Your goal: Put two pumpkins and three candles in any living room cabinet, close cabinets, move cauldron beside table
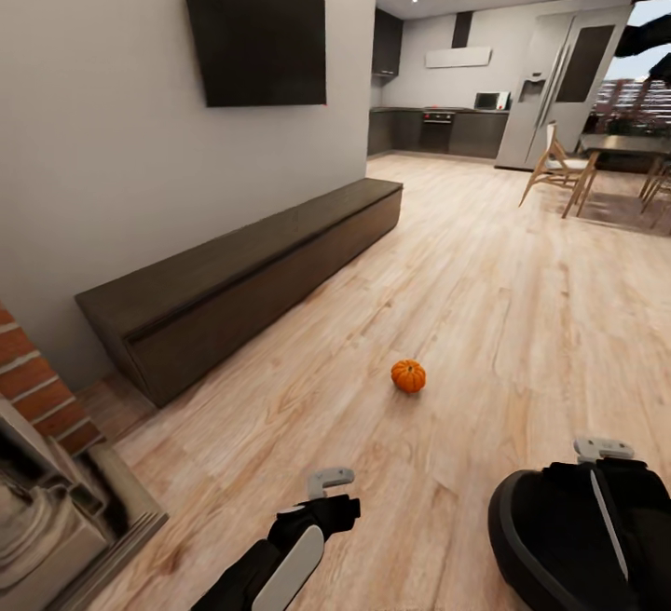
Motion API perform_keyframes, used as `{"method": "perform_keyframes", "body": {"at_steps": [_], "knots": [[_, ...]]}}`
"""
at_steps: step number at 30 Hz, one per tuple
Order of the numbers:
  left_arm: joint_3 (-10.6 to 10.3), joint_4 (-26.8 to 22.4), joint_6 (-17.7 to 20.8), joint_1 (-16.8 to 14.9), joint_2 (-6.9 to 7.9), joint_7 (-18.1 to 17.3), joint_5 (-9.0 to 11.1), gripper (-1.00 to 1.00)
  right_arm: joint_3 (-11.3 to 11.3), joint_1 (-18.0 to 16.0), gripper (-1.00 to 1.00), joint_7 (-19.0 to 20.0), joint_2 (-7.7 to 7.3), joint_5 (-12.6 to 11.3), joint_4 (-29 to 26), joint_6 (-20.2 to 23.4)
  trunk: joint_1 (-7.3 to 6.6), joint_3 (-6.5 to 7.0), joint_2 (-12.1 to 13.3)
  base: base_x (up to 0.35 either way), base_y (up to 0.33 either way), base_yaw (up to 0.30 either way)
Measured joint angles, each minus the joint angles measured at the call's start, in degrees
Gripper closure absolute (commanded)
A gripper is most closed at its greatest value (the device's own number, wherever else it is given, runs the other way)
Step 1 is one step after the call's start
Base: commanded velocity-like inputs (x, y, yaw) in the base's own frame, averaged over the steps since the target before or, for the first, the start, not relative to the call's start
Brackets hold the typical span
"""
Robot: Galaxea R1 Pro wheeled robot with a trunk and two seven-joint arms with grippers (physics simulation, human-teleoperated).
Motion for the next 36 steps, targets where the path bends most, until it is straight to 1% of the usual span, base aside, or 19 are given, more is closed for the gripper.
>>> {"method": "perform_keyframes", "body": {"at_steps": [7, 9, 10, 11, 12, 13, 15, 17, 18, 19, 20, 22, 23, 24, 25, 27, 30, 33, 36], "knots": [[-0.1, 0.0, 0.5, -0.3, -0.24, -0.1, 0.1, -1.00, -0.1, 0.0, -1.00, 0.0, -0.08, 0.0, 0.0, 0.0, 0.00, 0.00, 0.0, 0.000, 0.000, -0.298], [0.0, -0.5, 6.2, -2.9, -0.55, 0.0, 0.5, -1.00, -0.1, -0.1, -1.00, 0.0, -0.08, 0.0, 0.2, 0.0, 0.00, 0.00, 0.0, 0.000, 0.000, -0.298], [0.0, -0.6, 7.7, -3.7, -0.68, 0.0, 1.0, -1.00, -0.1, -0.1, -1.00, 0.0, -0.08, 0.0, 0.4, 0.0, 0.00, 0.00, 0.0, 0.000, 0.000, -0.298], [-0.1, -0.7, 10.0, -5.2, -0.89, 0.2, 2.5, -1.00, -0.2, -0.2, -1.00, 0.0, -0.10, 0.0, 1.0, 0.0, 0.00, 0.01, 0.0, 0.000, 0.000, -0.298], [-0.1, -0.8, 11.6, -7.0, -1.03, 0.4, 4.6, -1.00, -0.2, -0.3, -1.00, 0.0, -0.11, -0.1, 1.8, 0.0, 0.00, 0.01, 0.0, 0.000, 0.000, -0.298], [-0.1, -0.8, 12.3, -8.0, -1.10, 0.4, 5.7, -1.00, -0.3, -0.3, -1.00, 0.0, -0.12, -0.2, 2.2, 0.0, 0.00, 0.00, 0.0, 0.000, 0.000, -0.298], [-0.7, -0.9, 14.3, -10.8, -1.25, 1.9, 9.0, -1.00, -0.3, -0.4, -1.00, 0.0, -0.15, -0.4, 3.1, 0.0, 0.00, 0.00, 0.0, 0.000, 0.000, -0.298], [-1.3, -1.3, 15.5, -12.2, -1.31, 5.4, 10.8, -1.00, -0.3, -0.5, -1.00, 0.0, -0.11, -0.4, 3.5, 0.0, 0.00, 0.00, 0.0, 0.000, 0.000, -0.298], [-1.4, -1.9, 15.6, -12.4, -1.30, 6.6, 11.1, -1.00, -0.3, -0.5, -1.00, 0.0, -0.10, -0.5, 3.6, 0.0, 0.00, 0.00, 0.0, 0.000, 0.000, -0.298], [-1.6, -3.9, 15.9, -12.5, -1.25, 9.3, 11.5, -1.00, -0.3, -0.5, -1.00, 0.0, -0.10, -0.6, 3.6, 0.0, 0.00, 0.00, 0.0, 0.000, 0.000, -0.298], [-1.7, -7.2, 16.0, -12.3, -1.11, 12.7, 11.7, -1.00, -0.3, -0.5, -1.00, 0.2, -0.09, -0.7, 3.5, -0.1, 0.00, 0.00, 0.0, 0.000, 0.000, -0.298], [-1.8, -14.4, 16.3, -10.0, -0.72, 20.1, 12.1, -1.00, -0.2, -0.5, -1.00, 0.4, 0.00, -0.8, 1.8, -0.1, 0.00, 0.00, 0.0, 0.000, 0.000, -0.298], [-1.5, -16.7, 16.4, -8.8, -0.55, 22.7, 12.1, -1.00, -0.1, -0.4, -1.00, 0.5, 0.29, -0.9, -0.1, 0.0, 0.00, 0.00, 0.0, 0.000, 0.000, -0.298], [-1.4, -18.1, 16.4, -8.0, -0.42, 24.5, 12.0, -1.00, -0.1, -0.3, -1.00, 0.6, 0.96, -1.0, -2.1, 0.2, 0.00, 0.00, 0.0, 0.000, 0.000, -0.298], [-1.3, -19.0, 16.4, -7.4, -0.24, 25.6, 12.0, -1.00, 0.0, -0.2, -1.00, 0.6, 1.70, -1.1, -3.5, 0.3, 0.00, 0.00, 0.0, 0.000, 0.000, -0.298], [-1.5, -19.5, 16.4, -6.8, 0.05, 26.8, 11.9, -1.00, 0.0, -0.1, -1.00, 0.7, 2.61, -1.0, -5.0, 0.5, 0.00, 0.00, 0.0, 0.000, 0.000, -0.298], [-1.7, -18.0, 16.3, -6.5, 0.10, 27.3, 11.8, -1.00, 0.0, -0.1, -1.00, 0.8, 3.08, -0.9, -5.5, 0.6, 0.00, 0.00, 0.0, 0.000, 0.000, -0.298], [-1.8, -16.3, 15.9, -6.4, 0.09, 27.2, 11.8, -1.00, 0.5, -0.4, -1.00, 0.8, 3.79, -1.0, -2.0, 0.7, 0.00, 0.00, 0.0, 0.002, -0.002, -0.298], [-1.8, -15.2, 15.8, -6.4, 0.05, 27.0, 11.8, -1.00, 1.3, -1.5, -1.00, 0.8, 4.98, -1.0, 4.6, 0.4, 0.00, 0.00, 0.0, 0.092, -0.105, -0.298]]}}
